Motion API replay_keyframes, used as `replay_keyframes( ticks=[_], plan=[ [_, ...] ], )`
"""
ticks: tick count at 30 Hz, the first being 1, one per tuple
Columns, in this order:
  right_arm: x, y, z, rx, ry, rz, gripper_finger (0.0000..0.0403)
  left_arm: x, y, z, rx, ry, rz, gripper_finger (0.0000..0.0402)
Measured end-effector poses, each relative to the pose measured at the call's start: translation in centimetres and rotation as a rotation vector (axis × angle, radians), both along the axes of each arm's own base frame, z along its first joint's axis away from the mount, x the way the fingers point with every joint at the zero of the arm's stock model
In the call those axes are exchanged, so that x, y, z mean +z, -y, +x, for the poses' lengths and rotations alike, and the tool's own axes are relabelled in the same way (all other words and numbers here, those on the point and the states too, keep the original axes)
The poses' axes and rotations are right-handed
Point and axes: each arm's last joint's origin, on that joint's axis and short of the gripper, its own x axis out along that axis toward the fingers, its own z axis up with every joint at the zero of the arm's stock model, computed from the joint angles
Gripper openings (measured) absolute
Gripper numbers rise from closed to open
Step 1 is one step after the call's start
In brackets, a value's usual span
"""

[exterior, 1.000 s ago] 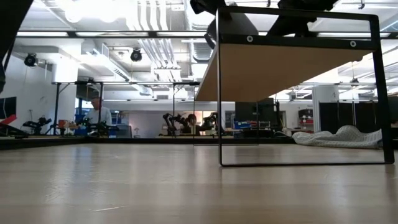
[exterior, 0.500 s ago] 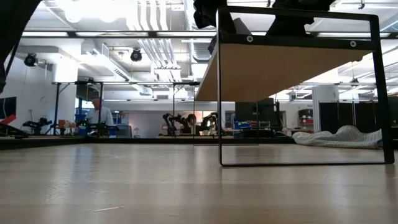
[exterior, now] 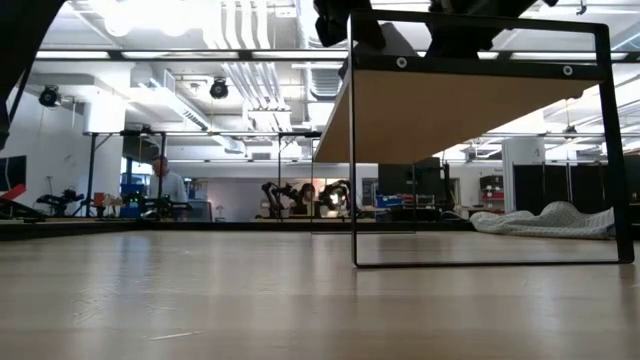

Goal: Stack small to large cups/mugs on shelf
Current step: Put the blue mug on the shelf

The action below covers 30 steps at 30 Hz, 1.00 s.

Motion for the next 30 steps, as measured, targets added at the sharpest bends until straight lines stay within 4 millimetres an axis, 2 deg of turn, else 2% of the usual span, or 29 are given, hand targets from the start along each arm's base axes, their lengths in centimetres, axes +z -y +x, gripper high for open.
replay_keyframes(
  ticks=[10,18,30],
  plan=[
    [0.0,-0.8,0.2,0.003,0.002,0.009,0.0008,-0.1,0.0,0.2,0.000,0.016,-0.005,0.0000],
    [-0.1,-1.3,0.3,-0.006,0.003,0.020,0.0008,-1.4,-0.3,0.6,0.034,-0.041,-0.006,0.0000],
    [-0.3,-1.2,0.4,-0.046,0.004,0.007,0.0008,-1.2,-0.3,0.8,0.036,-0.018,-0.004,0.0000]
  ],
)
